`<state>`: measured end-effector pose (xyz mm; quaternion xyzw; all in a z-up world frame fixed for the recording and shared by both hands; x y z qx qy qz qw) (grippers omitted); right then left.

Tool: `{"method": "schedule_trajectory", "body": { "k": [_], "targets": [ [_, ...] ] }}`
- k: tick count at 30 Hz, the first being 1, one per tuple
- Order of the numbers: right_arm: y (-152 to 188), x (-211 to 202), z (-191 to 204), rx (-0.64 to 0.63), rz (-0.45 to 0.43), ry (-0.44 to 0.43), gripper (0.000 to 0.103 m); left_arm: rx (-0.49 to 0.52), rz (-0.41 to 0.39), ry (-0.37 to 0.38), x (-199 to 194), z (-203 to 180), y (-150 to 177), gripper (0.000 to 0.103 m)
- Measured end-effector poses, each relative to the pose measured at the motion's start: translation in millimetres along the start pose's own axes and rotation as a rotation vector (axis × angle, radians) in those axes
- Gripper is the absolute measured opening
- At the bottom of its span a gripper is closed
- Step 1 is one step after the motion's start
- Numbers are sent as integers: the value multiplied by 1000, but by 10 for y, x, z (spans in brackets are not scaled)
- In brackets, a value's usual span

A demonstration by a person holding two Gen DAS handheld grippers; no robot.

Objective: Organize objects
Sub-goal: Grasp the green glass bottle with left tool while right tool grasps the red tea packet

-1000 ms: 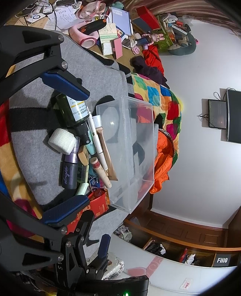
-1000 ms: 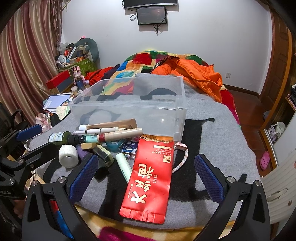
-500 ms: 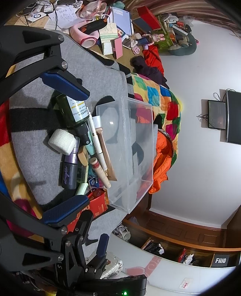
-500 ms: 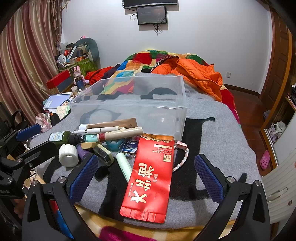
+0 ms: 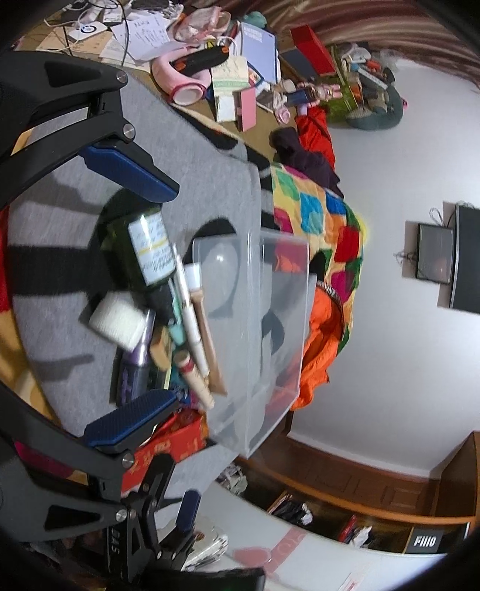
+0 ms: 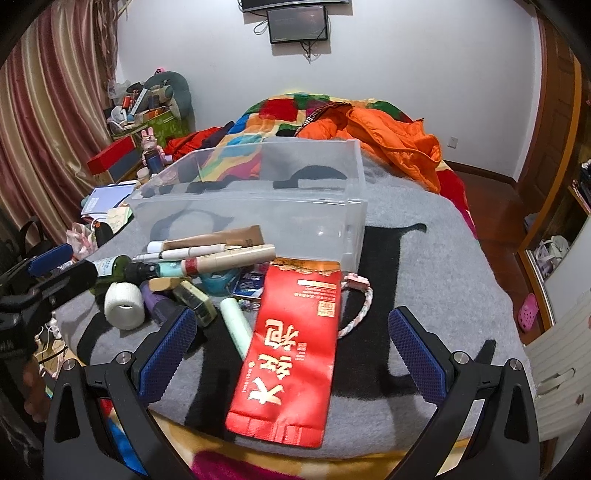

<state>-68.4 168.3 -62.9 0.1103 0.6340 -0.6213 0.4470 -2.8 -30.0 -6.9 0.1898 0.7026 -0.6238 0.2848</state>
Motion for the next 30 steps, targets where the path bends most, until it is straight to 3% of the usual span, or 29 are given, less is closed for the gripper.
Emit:
{"method": "schedule_trajectory", "body": {
  "k": [4,13,20,25,27,30],
  "targets": [
    [0,32,-79,19,6,14,103,-2,9,-35,86,110,-23,88],
    [35,170,-141,48,35,8,99,-68,112,-23,436,301,108,86],
    [22,275,-161,65,41,4,83,-112,131,38,514,339,156,71],
    [-3,388,-137,61,59,0,64,-106,116,44,488,318,164,64],
    [8,430,-143,65,68,1,52,-99,113,39,463,312,166,64],
    [28,417,-161,74,57,-2,52,-99,111,29,439,318,170,64]
  ]
}}
Point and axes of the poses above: each gripper's, at about its wrist camera, not at the fingertips, and x roughly the way its jaws point, z to its left, y to its underside, the point moved 1 cm from there along x, roughly the way its jaws point, and after that the axes turned 8 degrees about -y, right-handed, at the moved point
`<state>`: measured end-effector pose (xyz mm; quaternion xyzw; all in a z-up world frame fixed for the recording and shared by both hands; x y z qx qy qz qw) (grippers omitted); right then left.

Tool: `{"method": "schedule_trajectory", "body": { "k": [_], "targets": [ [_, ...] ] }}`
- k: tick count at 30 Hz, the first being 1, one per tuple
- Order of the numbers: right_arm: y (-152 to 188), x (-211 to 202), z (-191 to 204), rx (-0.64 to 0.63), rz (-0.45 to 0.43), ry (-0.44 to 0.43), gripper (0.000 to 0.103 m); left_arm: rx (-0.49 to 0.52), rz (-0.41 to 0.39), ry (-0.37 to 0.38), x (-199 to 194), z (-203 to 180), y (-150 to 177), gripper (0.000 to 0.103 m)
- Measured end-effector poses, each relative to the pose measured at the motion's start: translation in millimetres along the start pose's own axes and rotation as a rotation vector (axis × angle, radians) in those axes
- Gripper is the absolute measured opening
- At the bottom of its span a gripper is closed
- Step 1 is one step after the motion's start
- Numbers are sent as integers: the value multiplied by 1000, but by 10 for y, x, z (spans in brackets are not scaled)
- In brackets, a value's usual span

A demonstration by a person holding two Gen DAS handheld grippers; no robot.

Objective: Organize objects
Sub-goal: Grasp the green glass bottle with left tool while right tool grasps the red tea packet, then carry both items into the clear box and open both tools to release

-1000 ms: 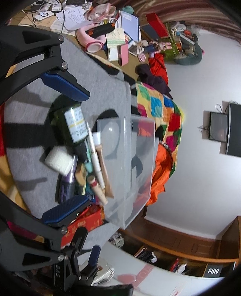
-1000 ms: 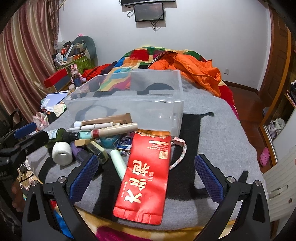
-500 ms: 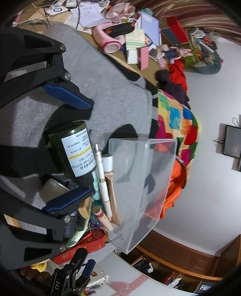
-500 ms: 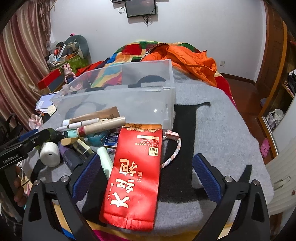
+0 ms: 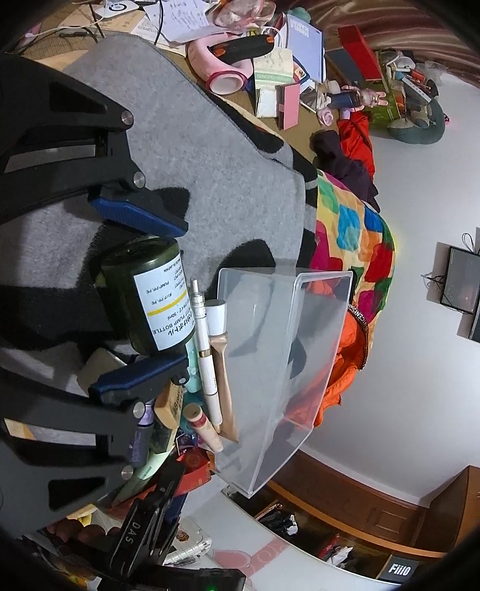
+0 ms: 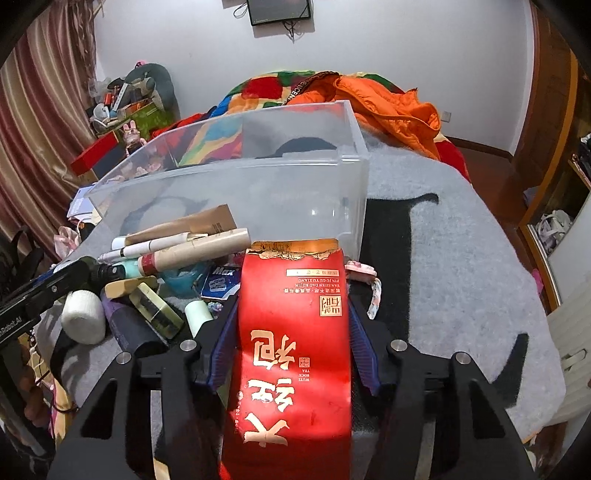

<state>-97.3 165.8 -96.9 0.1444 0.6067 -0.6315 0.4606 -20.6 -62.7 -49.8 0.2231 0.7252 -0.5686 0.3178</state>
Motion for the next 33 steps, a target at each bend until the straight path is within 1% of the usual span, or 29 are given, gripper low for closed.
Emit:
{"method": "schedule_trajectory", "body": {
  "k": [3,9,13,18,21,25,30,33],
  "targets": [
    [15,-85,-1,-1,-25,10,52,3,-16,-12,-58,-3,-7,64],
    [-27,-262,-2,-8,-65,9,52,-3,-56,5,-226,-9,-85,64],
    [-95,-404,11,-21,-105,10,52,9,-93,14,-348,-45,-155,64],
    [-261,-580,43,-39,-171,-5,52,33,-132,28,-441,-141,-264,64],
    [-372,-626,66,-61,-204,0,52,41,-147,42,-452,-189,-367,64],
    [-527,-624,74,-64,-246,12,52,45,-180,31,-435,-242,-511,64],
    [-717,-548,86,-68,-264,-11,52,46,-193,44,-353,-303,-715,64],
    [-837,-516,101,-90,-281,2,52,44,-189,59,-271,-327,-825,64]
  ]
}}
Point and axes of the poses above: each gripper's, at about its wrist camera, not at the fingertips, and x roughly the way its jaws point, z to its left, y to its underside, the point moved 1 cm from there along x, roughly the way its jaws point, and after that the axes turned 8 degrees about -y, right-handed, at the moved point
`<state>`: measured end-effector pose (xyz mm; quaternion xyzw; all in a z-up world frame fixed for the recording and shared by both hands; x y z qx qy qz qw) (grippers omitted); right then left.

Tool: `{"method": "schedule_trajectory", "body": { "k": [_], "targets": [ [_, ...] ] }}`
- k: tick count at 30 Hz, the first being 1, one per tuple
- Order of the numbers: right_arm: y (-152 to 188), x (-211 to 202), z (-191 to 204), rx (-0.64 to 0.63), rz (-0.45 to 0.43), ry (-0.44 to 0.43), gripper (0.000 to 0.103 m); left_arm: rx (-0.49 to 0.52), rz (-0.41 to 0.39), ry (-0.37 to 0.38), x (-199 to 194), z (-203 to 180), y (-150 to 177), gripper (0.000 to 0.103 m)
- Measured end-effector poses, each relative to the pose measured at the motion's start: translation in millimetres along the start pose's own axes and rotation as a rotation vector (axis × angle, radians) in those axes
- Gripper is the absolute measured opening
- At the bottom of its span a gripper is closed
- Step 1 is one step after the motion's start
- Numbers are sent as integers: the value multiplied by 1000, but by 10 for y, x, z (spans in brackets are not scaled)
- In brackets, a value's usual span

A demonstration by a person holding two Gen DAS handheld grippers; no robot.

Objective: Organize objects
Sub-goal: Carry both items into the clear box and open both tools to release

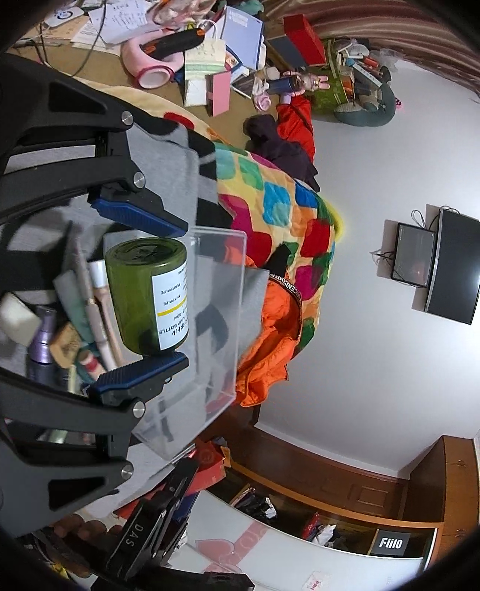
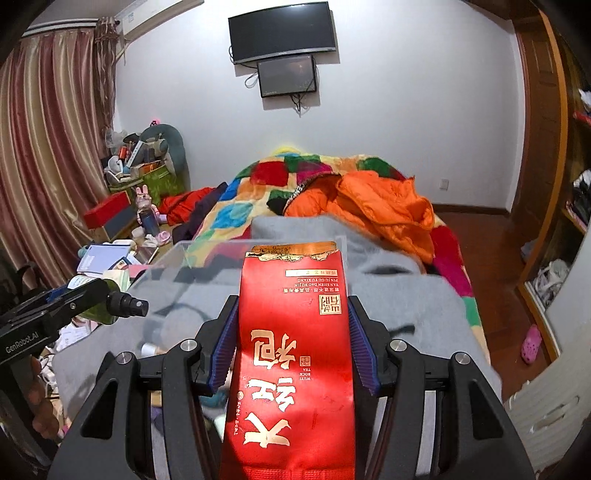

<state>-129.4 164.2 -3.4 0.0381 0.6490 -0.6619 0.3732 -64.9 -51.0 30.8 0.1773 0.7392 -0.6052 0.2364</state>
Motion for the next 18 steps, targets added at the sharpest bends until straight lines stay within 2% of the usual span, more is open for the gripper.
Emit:
{"method": "schedule_trajectory", "body": {
  "k": [10,14,18],
  "targets": [
    [-362,210,26,-31,-40,-3,52,20,3,-6,304,-113,-226,64],
    [-439,405,14,-32,-15,-9,52,23,40,-1,496,-124,-299,64],
    [-417,686,-56,-6,59,-23,52,60,80,-16,687,-157,-286,64]
  ]
}}
Point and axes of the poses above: each gripper's, at about its wrist camera, not at the fingertips, and x roughly the way its jaws point, z to its left, y to its underside, the point moved 1 cm from there along x, roughly the way its jaws point, and after that the axes turned 8 degrees about -y, right-handed, at the moved point
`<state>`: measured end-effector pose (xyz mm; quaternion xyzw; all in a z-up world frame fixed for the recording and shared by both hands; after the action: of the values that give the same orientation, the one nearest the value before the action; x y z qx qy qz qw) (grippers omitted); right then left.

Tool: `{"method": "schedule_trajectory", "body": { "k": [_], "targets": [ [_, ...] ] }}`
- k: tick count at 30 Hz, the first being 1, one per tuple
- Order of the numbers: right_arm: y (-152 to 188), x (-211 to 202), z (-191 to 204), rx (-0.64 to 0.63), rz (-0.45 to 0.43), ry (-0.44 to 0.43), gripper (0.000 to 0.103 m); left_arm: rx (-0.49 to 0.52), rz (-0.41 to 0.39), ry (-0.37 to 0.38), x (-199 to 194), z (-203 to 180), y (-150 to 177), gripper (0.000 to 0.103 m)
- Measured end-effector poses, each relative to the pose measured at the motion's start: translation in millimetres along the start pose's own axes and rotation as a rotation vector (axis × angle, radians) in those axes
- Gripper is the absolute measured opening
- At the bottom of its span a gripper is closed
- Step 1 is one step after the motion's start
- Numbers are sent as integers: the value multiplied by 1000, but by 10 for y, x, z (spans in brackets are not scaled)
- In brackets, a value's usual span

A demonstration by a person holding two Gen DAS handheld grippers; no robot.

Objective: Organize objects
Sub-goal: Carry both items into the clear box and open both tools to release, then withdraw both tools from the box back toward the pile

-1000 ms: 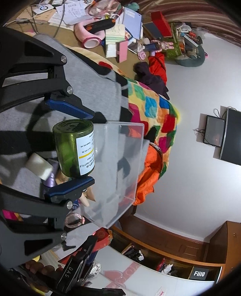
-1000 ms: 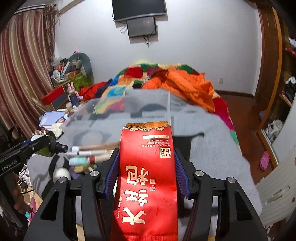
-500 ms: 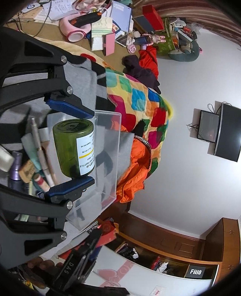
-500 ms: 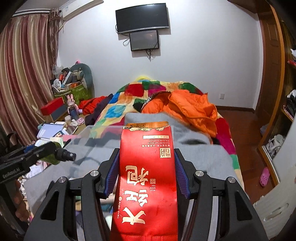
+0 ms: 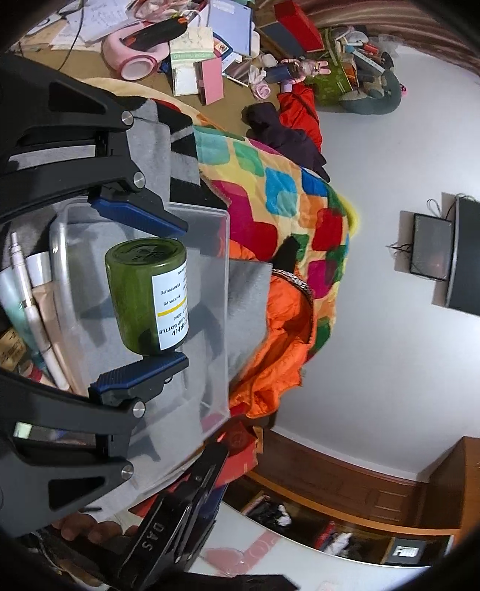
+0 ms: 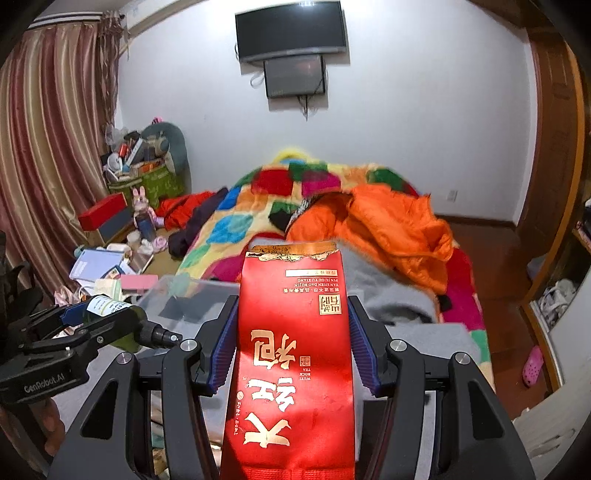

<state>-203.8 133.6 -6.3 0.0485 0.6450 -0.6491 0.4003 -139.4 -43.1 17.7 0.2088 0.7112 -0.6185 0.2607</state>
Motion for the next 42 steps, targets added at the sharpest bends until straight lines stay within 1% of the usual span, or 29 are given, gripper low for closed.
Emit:
{"method": "schedule_trajectory", "body": {
  "k": [5,11,19,22,28,34,36,37,38,39,42],
  "targets": [
    [112,249,-70,18,86,-21,52,43,65,-11,216,-46,70,64],
    [211,383,-41,-23,136,-9,52,66,120,-11,390,-60,126,64],
    [317,564,56,-84,204,0,52,106,157,-26,481,-118,176,64],
    [340,593,67,-87,221,-2,52,105,157,-14,473,-118,181,64],
    [361,562,100,-112,223,8,52,111,157,-18,469,-118,187,64],
    [359,456,124,-125,208,12,52,110,129,-16,359,-100,172,64],
    [355,403,126,-125,199,7,56,108,124,-16,313,-94,167,66],
    [357,357,127,-122,190,1,57,106,122,-14,290,-87,165,69],
    [359,308,128,-119,179,-3,61,100,118,-11,256,-75,165,74],
    [360,266,136,-117,169,-4,65,95,114,-9,231,-74,167,75],
    [359,100,128,-114,137,-3,70,84,100,3,118,-58,172,81]
  ]
}}
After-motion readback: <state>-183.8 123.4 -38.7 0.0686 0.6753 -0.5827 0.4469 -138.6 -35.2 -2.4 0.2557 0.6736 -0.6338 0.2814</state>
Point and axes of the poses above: each gripper's, at about its wrist camera, not at the fingertips, and x roughly the way its jaws point, z to its left, y to its underside, the point moved 1 cm from there along x, roughly the way its jaws point, and after that the axes turned 8 degrees about -y, right-handed, at the moved point
